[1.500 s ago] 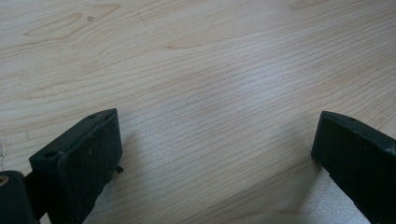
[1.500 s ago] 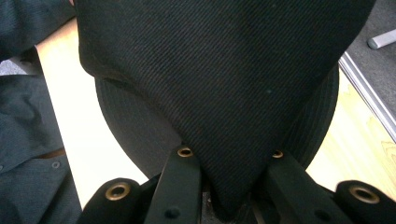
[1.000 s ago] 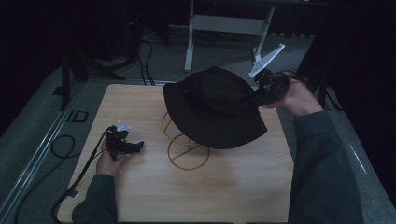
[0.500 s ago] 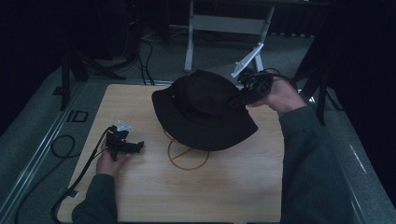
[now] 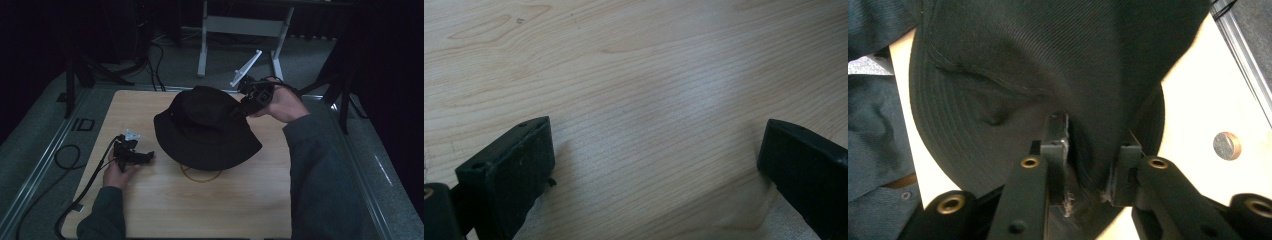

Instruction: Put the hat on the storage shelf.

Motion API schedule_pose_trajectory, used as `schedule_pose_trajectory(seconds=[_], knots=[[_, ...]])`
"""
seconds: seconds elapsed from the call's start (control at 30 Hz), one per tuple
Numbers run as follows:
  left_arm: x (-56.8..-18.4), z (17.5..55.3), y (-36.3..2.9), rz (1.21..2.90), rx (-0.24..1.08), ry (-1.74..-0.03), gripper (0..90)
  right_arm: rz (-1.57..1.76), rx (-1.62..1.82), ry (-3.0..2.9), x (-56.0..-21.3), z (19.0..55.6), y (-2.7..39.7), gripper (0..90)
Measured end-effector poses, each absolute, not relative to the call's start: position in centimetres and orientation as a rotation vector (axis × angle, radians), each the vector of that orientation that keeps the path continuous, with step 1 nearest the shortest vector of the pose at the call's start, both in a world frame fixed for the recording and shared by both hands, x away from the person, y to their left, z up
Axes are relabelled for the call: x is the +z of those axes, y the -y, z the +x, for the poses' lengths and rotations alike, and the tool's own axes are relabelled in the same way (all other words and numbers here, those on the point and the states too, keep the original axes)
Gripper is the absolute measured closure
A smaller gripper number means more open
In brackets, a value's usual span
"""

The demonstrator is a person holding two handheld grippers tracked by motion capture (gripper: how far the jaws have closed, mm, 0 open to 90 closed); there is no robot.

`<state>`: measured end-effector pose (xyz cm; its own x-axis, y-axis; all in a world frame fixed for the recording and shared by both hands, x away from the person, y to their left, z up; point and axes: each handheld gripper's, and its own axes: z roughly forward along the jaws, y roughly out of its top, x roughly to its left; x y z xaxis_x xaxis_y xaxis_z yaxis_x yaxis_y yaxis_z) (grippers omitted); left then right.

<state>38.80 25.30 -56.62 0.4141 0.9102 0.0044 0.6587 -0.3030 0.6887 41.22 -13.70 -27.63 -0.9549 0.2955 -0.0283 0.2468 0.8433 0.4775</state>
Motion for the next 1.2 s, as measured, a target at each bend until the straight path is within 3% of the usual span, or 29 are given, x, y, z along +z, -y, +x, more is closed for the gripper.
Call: schedule_pose_trajectory(seconds=[0.57, 0.63, 0.87, 1.2], knots=[[-56.6, 38.8, -25.3, 2.062, 0.535, -1.326, 2.0, 0.366, 0.731, -2.963, -28.8, 39.7, 11.8, 51.6], [-56.6, 38.8, -25.3, 2.062, 0.535, -1.326, 2.0, 0.401, 0.731, -2.962, -28.7, 39.6, 12.1, 44.1], [-56.6, 38.8, -25.3, 2.062, 0.535, -1.326, 2.0, 0.451, 0.640, -2.928, -28.8, 38.8, 12.7, 32.9], [-56.6, 38.8, -25.3, 2.061, 0.535, -1.326, 2.0, 0.571, 0.697, -2.839, -29.4, 38.7, 15.4, 29.9]])
